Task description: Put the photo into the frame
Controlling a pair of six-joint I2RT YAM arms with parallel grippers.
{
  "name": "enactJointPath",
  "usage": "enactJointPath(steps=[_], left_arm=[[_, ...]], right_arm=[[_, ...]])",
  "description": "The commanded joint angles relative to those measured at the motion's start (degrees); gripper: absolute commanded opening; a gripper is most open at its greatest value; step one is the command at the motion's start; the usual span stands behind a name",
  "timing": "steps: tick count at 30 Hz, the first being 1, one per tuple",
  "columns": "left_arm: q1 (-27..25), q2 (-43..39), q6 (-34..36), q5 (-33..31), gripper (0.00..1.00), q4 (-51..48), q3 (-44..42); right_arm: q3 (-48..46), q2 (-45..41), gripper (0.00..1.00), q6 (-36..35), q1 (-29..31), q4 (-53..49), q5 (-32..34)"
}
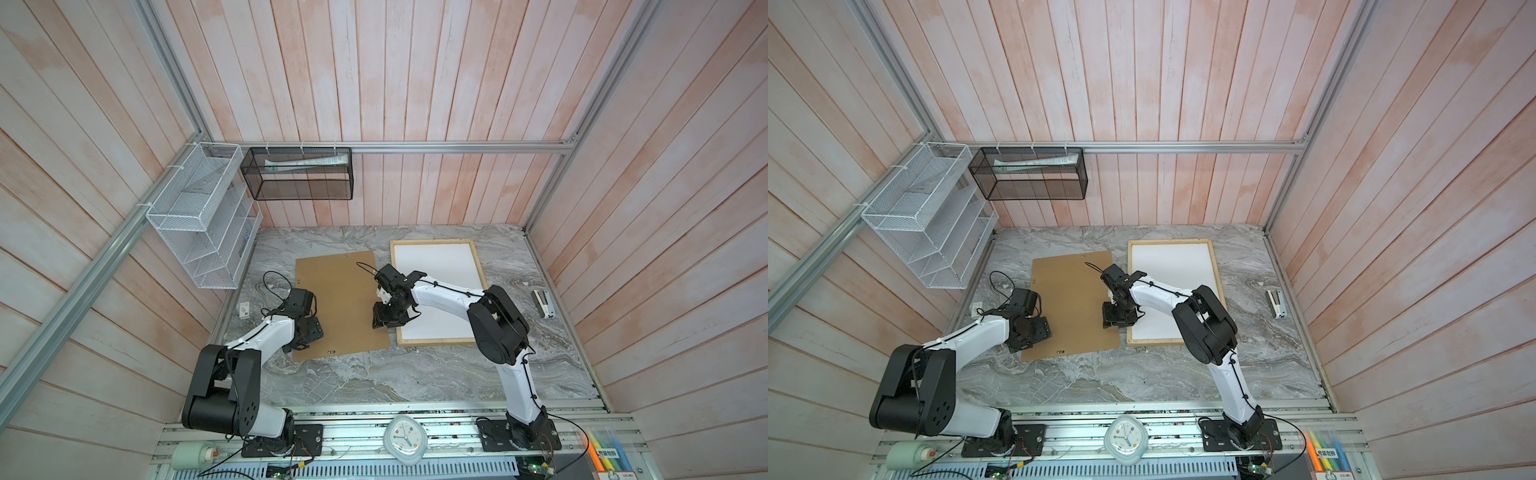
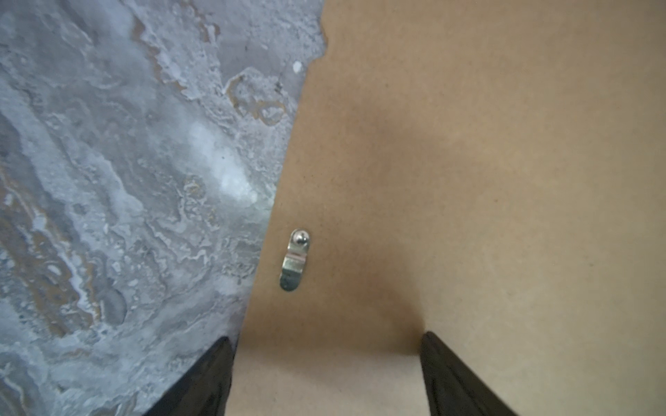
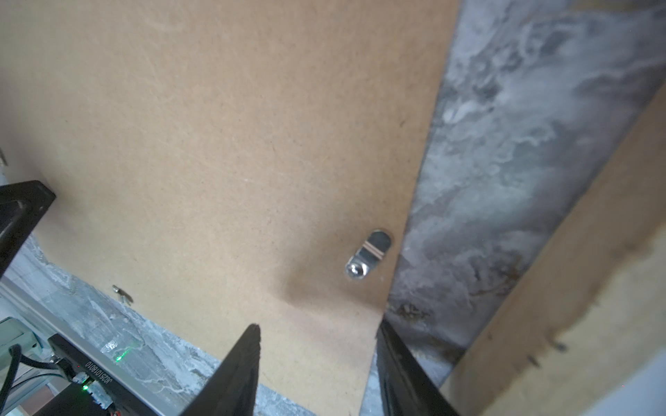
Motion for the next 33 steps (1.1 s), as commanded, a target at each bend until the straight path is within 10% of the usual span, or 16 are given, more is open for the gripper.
enactJointPath(steps=[1, 33], left_arm=[[-2.85, 2.32, 0.79, 8.28, 0.81, 3.70, -1.09], [-7.30, 5.50, -0.59, 12.41, 0.81, 8.30, -0.28]], right_arm=[[-0.45, -1.38, 0.52, 0.16, 1.52, 7.02, -7.92], [-3.96, -11.03, 0.52, 1.40, 0.32, 9.34, -7.02]])
